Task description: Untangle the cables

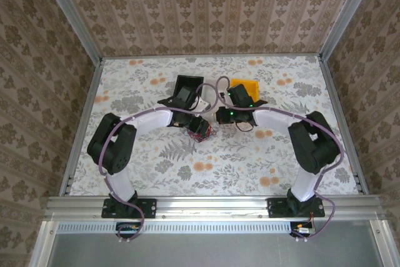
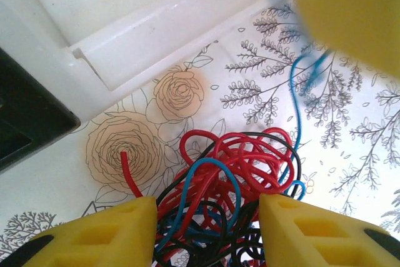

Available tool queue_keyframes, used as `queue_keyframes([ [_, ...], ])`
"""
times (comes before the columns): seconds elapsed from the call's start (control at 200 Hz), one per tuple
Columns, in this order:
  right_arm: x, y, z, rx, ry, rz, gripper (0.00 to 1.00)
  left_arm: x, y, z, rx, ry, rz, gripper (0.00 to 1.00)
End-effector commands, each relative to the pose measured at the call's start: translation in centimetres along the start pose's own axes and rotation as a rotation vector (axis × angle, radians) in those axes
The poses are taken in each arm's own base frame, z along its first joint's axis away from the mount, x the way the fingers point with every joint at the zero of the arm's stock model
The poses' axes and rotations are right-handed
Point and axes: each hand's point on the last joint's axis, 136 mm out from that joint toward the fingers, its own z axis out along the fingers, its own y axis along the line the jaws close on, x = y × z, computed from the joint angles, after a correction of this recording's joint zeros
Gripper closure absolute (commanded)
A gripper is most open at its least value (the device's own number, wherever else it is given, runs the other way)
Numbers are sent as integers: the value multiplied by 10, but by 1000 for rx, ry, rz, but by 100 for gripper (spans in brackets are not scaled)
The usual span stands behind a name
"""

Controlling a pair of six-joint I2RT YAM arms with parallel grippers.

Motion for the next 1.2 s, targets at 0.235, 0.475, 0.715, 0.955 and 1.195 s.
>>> queue_keyframes([
  [0.235, -73, -10, -90, 76, -335, 100, 100, 34, 9, 16, -37, 105, 2, 49],
  [0.475, -113, -20, -164, 180, -556, 115, 100, 47, 13, 19, -48, 134, -13, 40],
  [0.715, -133, -43, -208, 265, -649, 136, 100, 54, 12, 18, -23, 138, -44, 30],
  [0.955, -145, -72, -248, 329, -726, 180, 100, 62, 18, 16, -9, 129, -96, 37],
  [1.195, -153, -108, -290, 406, -796, 263, 100, 66, 23, 11, -4, 112, -125, 31],
])
